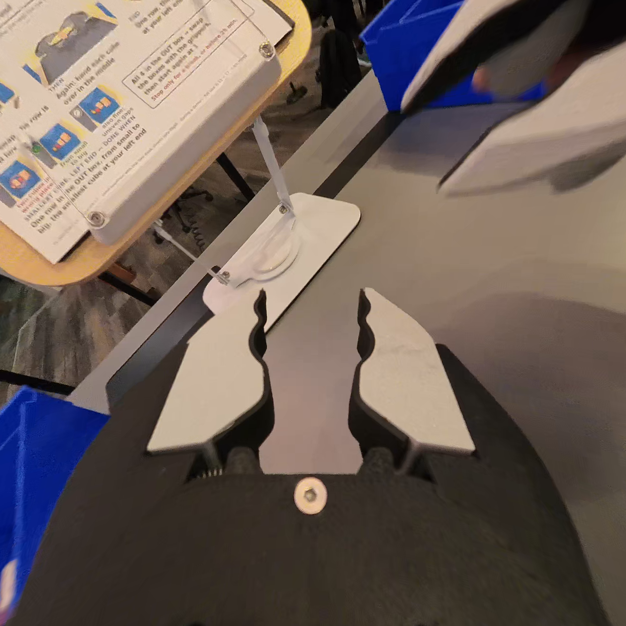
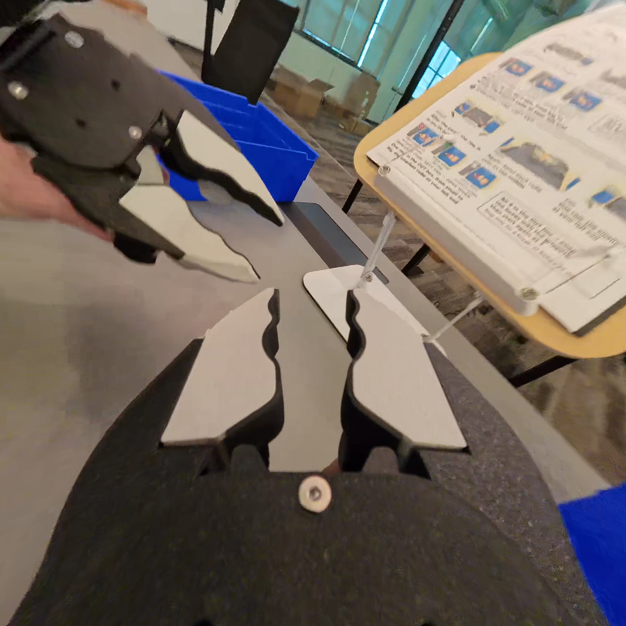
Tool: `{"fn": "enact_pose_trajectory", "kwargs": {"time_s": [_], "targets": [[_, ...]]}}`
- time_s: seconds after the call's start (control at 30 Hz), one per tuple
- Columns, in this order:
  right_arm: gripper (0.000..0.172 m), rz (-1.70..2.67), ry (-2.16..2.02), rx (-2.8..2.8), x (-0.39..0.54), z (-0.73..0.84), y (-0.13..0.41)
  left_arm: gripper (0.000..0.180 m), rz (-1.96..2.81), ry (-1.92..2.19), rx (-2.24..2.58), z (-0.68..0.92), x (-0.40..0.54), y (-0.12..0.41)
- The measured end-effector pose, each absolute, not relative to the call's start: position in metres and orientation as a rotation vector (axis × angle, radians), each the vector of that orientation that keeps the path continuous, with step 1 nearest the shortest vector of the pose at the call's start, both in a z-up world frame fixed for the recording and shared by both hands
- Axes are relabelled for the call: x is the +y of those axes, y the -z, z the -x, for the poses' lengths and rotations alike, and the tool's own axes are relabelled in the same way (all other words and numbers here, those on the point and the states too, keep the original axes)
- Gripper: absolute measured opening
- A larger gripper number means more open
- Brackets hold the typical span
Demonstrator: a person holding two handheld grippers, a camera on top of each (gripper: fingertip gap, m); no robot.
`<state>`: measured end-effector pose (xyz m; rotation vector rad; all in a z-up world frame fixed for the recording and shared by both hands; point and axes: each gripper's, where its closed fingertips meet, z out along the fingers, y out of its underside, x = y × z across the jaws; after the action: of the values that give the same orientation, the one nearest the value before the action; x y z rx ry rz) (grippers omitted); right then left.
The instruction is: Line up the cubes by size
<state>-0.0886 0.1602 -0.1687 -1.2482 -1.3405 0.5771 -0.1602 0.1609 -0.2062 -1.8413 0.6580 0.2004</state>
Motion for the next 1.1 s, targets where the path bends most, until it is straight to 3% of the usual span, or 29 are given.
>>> {"fn": "enact_pose_trajectory", "kwargs": {"time_s": [0.33,0.9,1.1], "targets": [[0.032,1.297,-0.708,-1.204,0.184,0.109,0.231,0.045,1.868,-0.200,0.540,0.174,0.177,0.265],[0.030,1.146,-0.478,-1.333,0.172,0.117,0.244,0.043,1.887,-0.253,0.619,0.168,0.177,0.274],[0.030,1.129,-0.457,-1.348,0.172,0.117,0.246,0.043,1.812,-0.266,0.588,0.177,0.171,0.252]]}}
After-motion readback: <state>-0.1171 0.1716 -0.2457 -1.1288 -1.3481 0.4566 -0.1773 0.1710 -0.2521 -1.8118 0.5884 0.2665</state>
